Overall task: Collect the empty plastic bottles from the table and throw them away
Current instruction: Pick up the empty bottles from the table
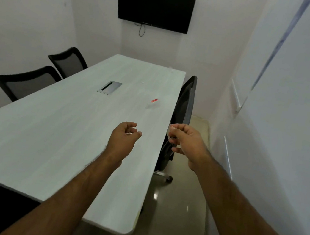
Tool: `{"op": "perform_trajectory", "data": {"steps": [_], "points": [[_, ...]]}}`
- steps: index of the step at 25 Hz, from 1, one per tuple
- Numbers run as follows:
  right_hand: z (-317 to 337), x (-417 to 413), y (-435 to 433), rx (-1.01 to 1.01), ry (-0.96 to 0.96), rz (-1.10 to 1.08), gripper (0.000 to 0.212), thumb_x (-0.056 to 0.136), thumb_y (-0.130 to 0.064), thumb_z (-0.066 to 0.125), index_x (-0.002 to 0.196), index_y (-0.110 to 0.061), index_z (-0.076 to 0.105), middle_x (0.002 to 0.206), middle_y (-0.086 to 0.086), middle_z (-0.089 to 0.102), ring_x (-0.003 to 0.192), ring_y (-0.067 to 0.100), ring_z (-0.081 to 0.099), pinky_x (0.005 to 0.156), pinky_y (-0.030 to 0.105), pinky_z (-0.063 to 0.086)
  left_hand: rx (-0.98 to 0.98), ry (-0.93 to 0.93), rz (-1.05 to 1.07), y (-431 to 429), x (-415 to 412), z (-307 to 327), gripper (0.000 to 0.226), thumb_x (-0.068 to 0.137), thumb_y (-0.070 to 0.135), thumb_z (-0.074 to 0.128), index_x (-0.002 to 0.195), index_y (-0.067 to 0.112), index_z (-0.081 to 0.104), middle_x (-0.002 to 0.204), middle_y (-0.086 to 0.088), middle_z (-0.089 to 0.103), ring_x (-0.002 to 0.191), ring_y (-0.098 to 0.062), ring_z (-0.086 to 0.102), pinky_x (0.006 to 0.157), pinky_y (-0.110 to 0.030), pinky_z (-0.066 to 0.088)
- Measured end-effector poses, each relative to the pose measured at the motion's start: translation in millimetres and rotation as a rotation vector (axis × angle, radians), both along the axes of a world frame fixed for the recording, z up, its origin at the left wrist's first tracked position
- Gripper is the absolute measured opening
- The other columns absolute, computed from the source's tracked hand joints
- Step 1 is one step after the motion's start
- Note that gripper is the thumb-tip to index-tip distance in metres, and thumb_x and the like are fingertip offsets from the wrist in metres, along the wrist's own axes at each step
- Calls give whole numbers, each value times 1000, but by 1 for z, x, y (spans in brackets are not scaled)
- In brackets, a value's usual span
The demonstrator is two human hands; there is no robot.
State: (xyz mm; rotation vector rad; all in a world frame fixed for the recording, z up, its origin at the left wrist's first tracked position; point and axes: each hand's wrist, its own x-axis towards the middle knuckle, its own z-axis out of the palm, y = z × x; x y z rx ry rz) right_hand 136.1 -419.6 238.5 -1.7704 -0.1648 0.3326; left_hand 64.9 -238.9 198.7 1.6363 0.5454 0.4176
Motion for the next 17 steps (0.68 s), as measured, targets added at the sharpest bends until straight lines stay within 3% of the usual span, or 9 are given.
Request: {"op": "perform_trajectory", "data": {"steps": [6,10,12,17], "points": [[-32,215,41,-66,50,133,18,99,-30,61,110,-17,67,106,3,72,99,21,70,88,39,59,-25,24,168,18,193,-49,30,92,16,64,122,17,60,112,-4,65,102,-19,62,73,-24,48],[-36,333,68,-143,80,232,23,98,-29,62,117,-16,66,109,3,71,101,20,68,79,32,57,-22,124,243,33,301,-69,33,90,20,66,122,18,59,114,-3,63,96,-15,61,68,-21,47],[-36,389,80,-154,82,271,22,98,-30,63,116,-17,66,109,2,71,101,19,68,74,29,55,-14,176,272,39,348,-77,34,89,21,67,122,18,58,116,-3,63,97,-16,61,72,-25,47],[-47,515,116,-193,57,443,19,96,-31,65,110,-19,67,106,3,72,100,21,69,80,34,57,33,278,362,56,453,-101,42,88,26,67,127,19,55,123,-3,61,110,-21,61,87,-38,55]]}}
